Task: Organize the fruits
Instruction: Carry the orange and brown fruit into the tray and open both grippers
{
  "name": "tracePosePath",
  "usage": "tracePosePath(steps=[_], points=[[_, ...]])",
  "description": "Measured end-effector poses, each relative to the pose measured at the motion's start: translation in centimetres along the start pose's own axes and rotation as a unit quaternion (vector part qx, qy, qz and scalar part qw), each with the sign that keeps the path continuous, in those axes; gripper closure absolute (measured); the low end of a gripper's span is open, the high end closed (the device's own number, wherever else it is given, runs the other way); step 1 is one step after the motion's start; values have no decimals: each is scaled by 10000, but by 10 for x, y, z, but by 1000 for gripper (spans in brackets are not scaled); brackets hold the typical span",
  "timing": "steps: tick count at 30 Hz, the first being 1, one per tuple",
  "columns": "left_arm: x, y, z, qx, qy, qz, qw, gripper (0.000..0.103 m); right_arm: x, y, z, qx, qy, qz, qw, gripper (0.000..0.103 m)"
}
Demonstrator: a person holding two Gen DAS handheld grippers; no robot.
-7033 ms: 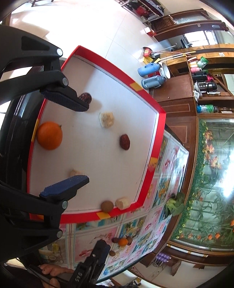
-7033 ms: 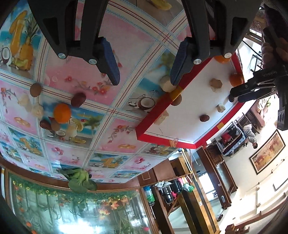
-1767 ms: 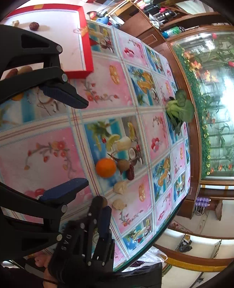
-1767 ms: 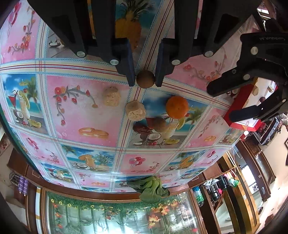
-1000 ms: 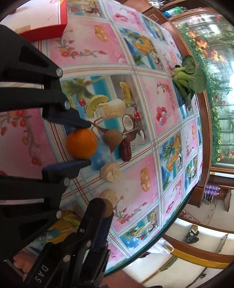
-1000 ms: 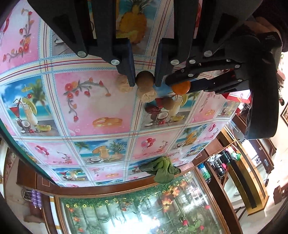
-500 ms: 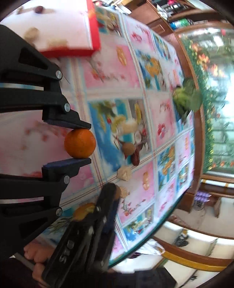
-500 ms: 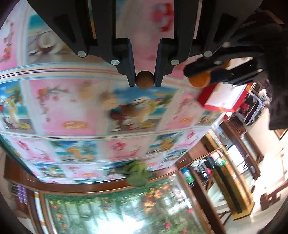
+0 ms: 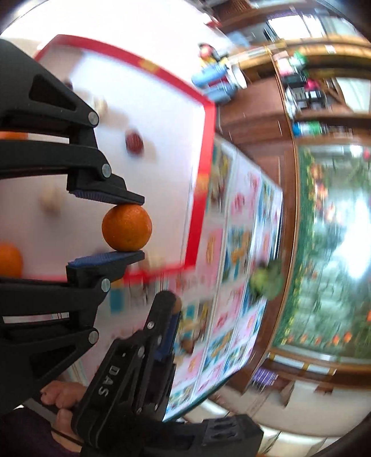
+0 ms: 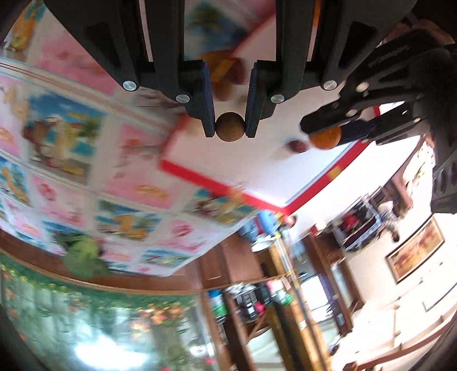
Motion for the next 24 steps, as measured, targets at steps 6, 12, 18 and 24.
tracePosePath(steps=[6,12,18,24], points=[[-3,-22,-50,-328,403,-74,9986,70,24,-13,-38,-413,209,-325,9984,84],[2,-39,-66,-353,493,-271,9978,70,42,-19,-40,-340,118,-561,9978,83],[8,-44,-66,-333,545,-391,9972,70,48,-24,-36,-213,136,-750,9969,83],[13,-46,-65,-367,701,-535,9954,68,45,-29,-34,-138,216,-866,9959,81]])
Point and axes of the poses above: each gripper's, at about its wrist camera, not at the fingertips, and x roughly the way its jaws point, z to its right, y to its top, the point moved 2 cm from there along x, roughly the way its jaws point, and after that the axes turned 1 degree about z, right-handed, at the moved point
